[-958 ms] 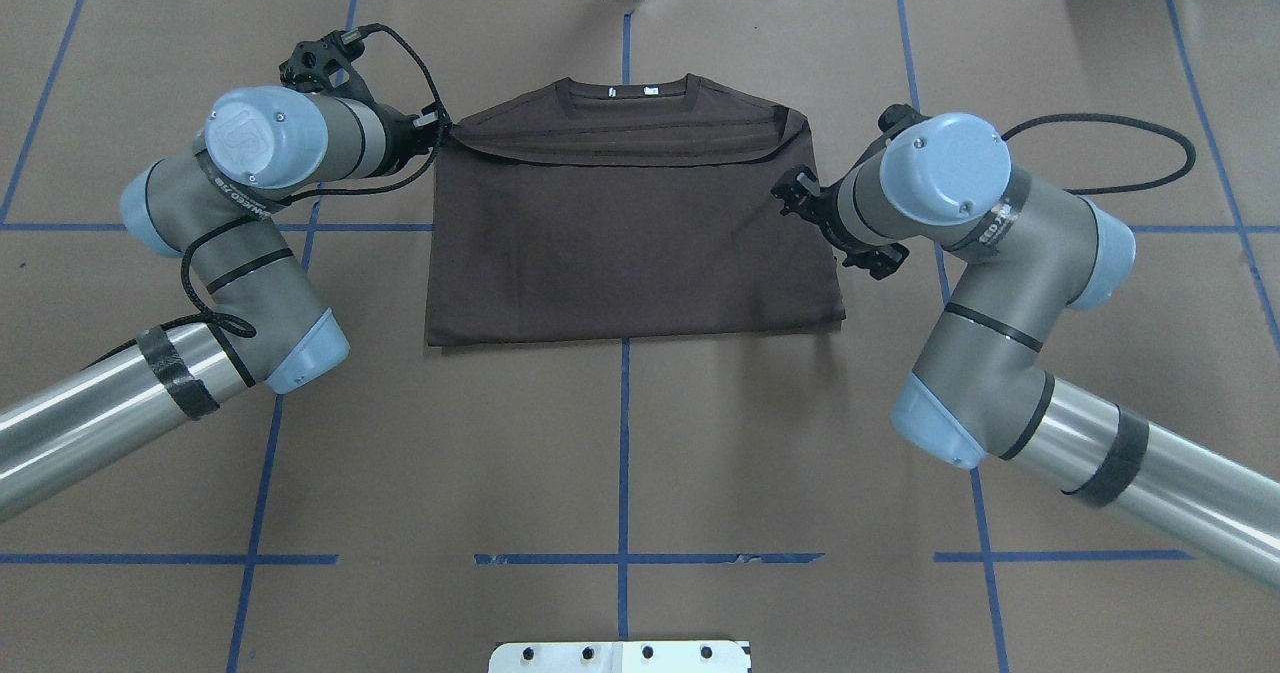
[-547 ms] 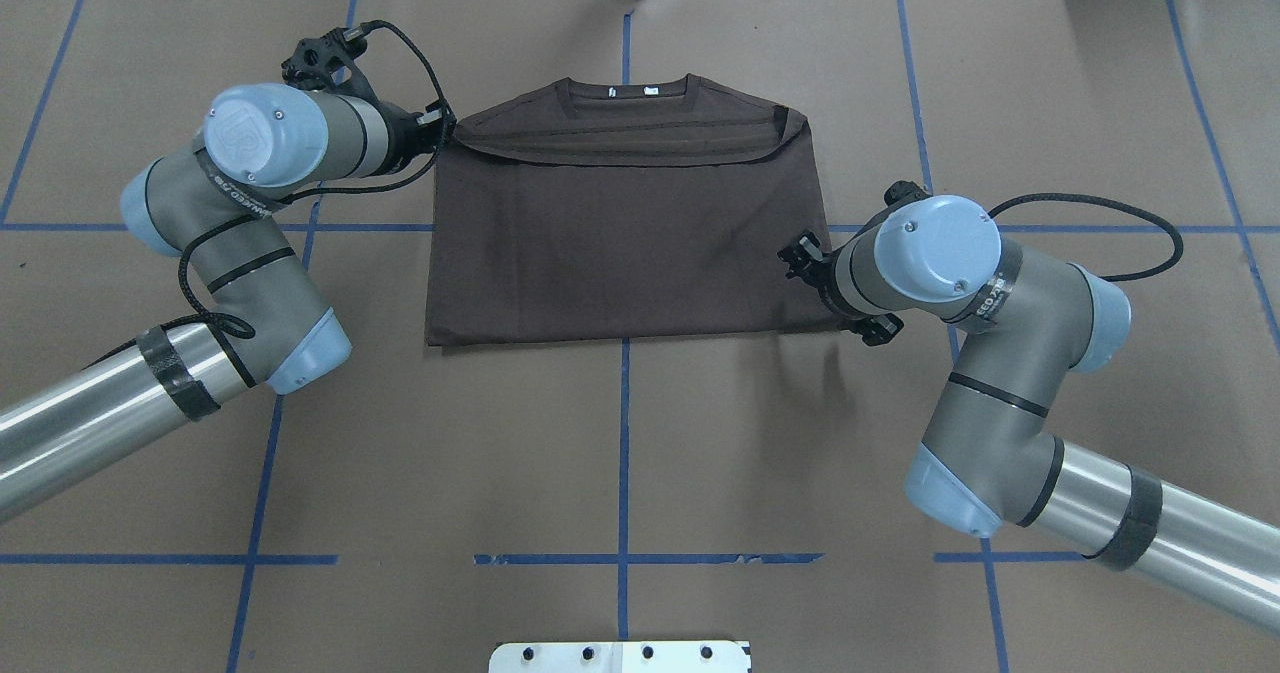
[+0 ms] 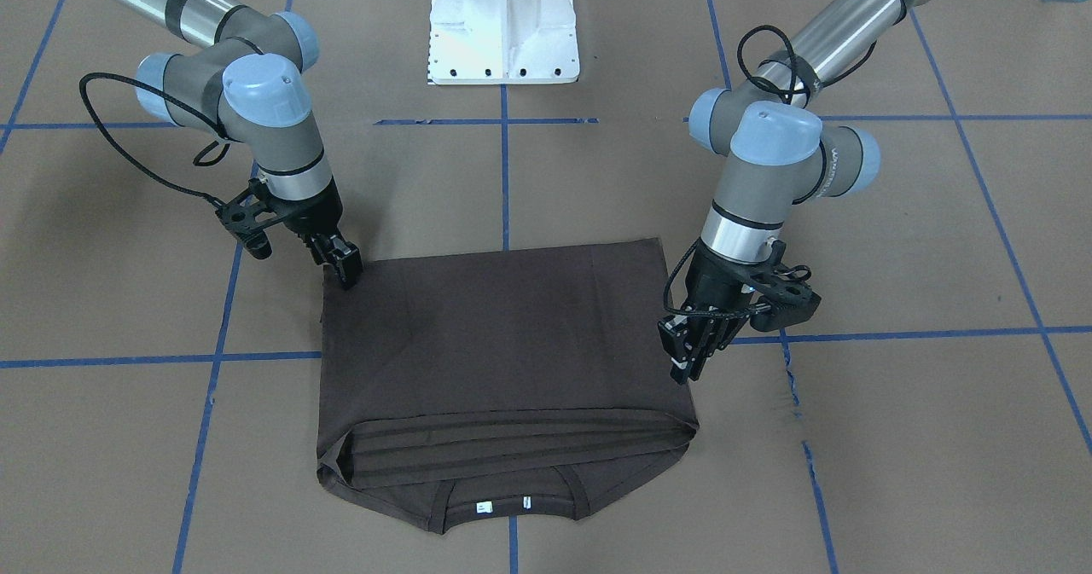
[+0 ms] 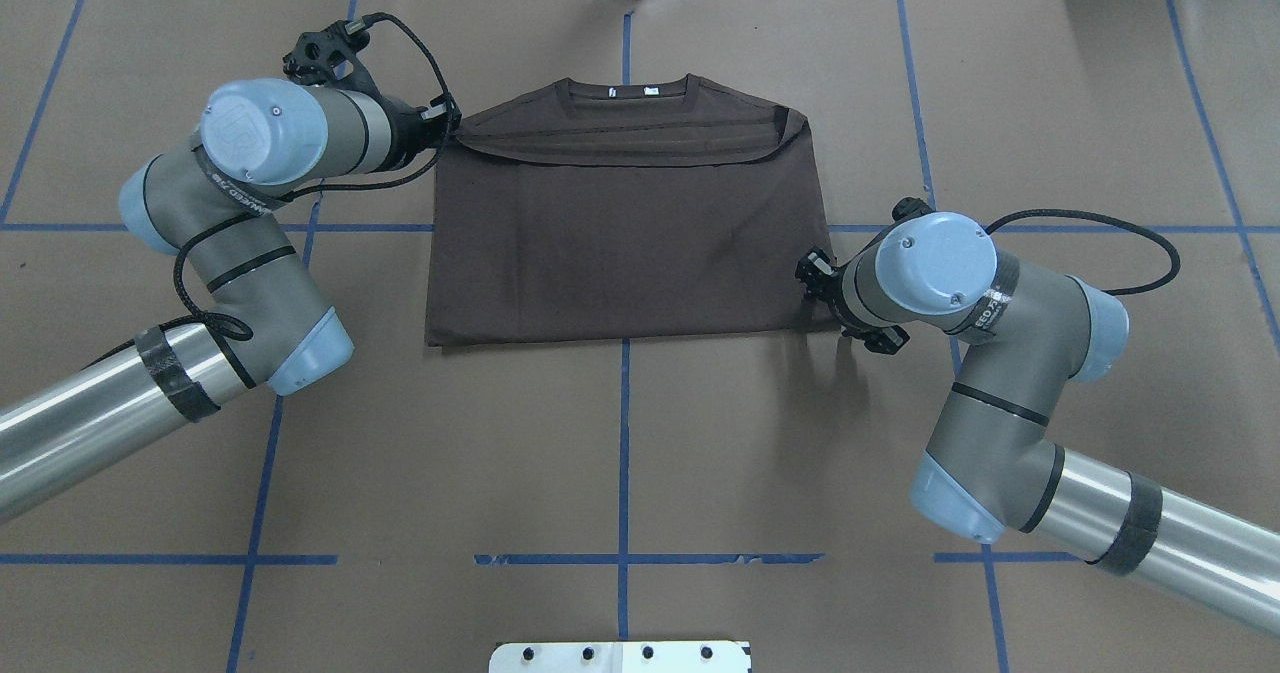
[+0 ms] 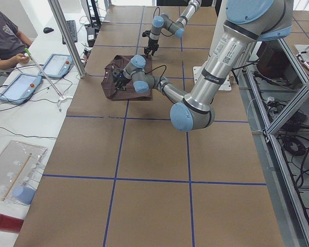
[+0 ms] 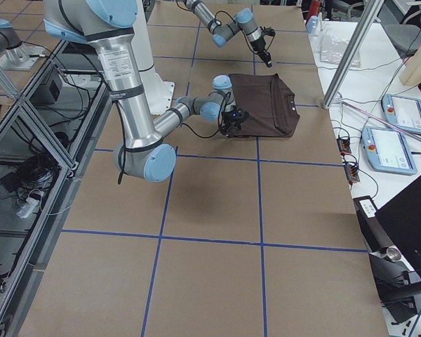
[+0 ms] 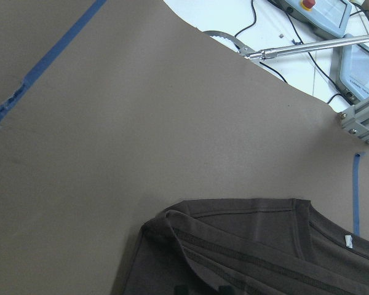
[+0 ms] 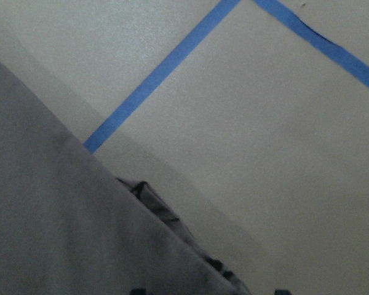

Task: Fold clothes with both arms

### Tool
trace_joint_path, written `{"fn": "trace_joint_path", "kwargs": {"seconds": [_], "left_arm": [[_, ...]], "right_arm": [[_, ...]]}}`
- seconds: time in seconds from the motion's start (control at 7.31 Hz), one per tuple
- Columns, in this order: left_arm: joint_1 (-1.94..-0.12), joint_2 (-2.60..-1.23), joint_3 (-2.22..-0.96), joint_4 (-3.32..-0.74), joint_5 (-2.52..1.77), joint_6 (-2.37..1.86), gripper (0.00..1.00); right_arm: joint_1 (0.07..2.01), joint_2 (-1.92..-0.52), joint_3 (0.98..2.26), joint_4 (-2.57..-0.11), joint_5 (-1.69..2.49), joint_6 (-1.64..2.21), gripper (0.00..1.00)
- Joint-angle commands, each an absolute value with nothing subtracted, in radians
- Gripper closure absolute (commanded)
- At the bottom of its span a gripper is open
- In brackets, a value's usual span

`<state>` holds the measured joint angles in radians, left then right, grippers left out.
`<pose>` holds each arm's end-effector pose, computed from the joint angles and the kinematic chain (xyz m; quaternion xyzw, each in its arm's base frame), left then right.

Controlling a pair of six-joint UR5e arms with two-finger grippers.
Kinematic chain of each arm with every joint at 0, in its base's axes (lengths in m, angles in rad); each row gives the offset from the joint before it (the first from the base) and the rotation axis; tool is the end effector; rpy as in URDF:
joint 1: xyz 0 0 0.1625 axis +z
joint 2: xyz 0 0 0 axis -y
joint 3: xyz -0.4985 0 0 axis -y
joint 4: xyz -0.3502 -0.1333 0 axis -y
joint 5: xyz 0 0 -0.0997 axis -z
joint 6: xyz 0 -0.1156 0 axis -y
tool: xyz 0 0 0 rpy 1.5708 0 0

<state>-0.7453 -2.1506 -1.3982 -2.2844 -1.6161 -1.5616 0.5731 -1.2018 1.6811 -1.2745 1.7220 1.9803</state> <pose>0.4584 -0.5973 0.4013 0.1779 0.5011 -0.2935 0.7944 -0.4764 -0.4453 0.4777 -0.0389 -0.3815 0.4103 0.8274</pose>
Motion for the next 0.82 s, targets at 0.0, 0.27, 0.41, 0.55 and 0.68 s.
{"fn": "trace_joint_path", "kwargs": {"seconds": [0.0,0.27,0.41,0.55,0.68], "left_arm": [[-0.746,-2.151,-1.399,-2.284,-1.615,-1.562,0.71],[-0.744,-2.152,-1.401,-2.284,-1.615,-1.562,0.71],[-0.744,-2.152,-1.405,-2.284,-1.617,-1.562,0.71],[-0.744,-2.152,-1.405,-2.284,-1.621,-1.563,0.71],[-0.741,-2.152,-1.410,-2.293,-1.621,-1.562,0.72]], "right_arm": [[0.575,-1.207,1.684,-1.273,1.727,1.979,1.00],[0.574,-1.257,1.777,-1.276,1.733,1.994,1.00],[0.551,-1.293,1.867,-1.291,1.765,2.022,1.00],[0.517,-1.383,1.994,-1.292,1.822,2.058,1.00],[0.458,-1.476,2.108,-1.292,1.868,2.068,1.00]]}}
